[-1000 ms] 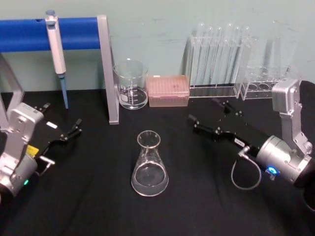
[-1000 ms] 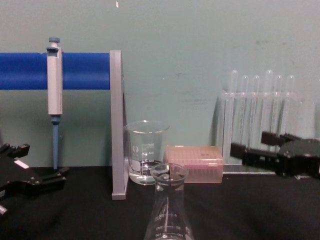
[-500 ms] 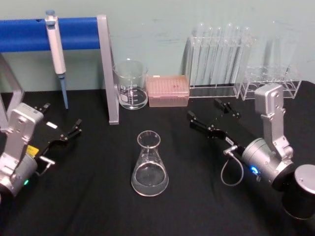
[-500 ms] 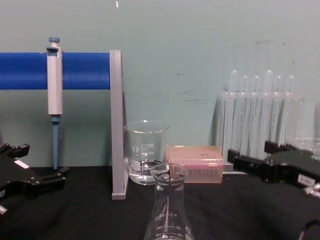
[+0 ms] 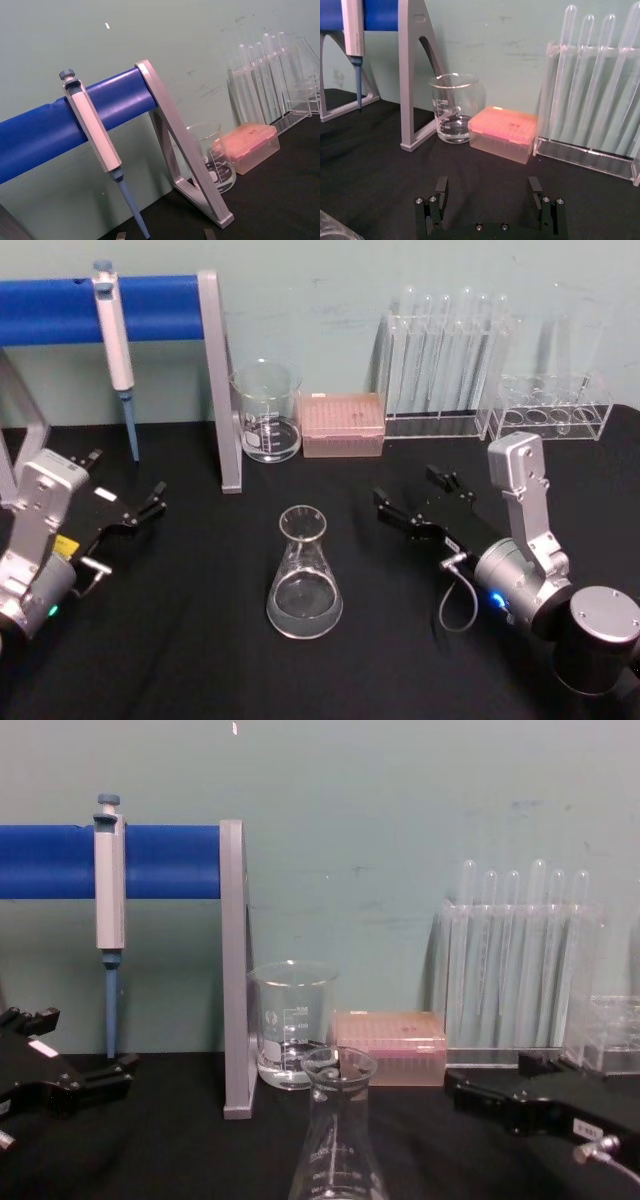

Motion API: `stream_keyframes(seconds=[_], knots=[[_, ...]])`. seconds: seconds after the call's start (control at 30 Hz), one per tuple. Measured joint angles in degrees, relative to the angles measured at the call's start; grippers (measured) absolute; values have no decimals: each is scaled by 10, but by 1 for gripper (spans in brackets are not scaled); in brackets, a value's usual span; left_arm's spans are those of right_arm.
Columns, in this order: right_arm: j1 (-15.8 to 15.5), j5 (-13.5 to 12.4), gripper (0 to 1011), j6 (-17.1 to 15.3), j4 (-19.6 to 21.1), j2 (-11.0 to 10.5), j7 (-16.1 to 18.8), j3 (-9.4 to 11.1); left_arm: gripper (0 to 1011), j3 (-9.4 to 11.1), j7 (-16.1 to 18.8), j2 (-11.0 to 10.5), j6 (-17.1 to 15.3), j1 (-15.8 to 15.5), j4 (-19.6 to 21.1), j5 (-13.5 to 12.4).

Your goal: Grasp the erlenmeyer flask with one hand, shake it three times, then place it back.

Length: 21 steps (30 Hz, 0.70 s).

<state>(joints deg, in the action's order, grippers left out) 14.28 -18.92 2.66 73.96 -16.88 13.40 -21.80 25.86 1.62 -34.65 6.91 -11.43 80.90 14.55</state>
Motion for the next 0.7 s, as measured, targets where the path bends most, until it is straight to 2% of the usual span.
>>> stream_keyframes(seconds=[0.3,0.7], knots=[[-1,6,1000,-7,-6,9,2,11,1001,0,0,0,0,0,0,0],[-2,7,1000,-7,-6,8,2,10,1001,0,0,0,0,0,0,0]])
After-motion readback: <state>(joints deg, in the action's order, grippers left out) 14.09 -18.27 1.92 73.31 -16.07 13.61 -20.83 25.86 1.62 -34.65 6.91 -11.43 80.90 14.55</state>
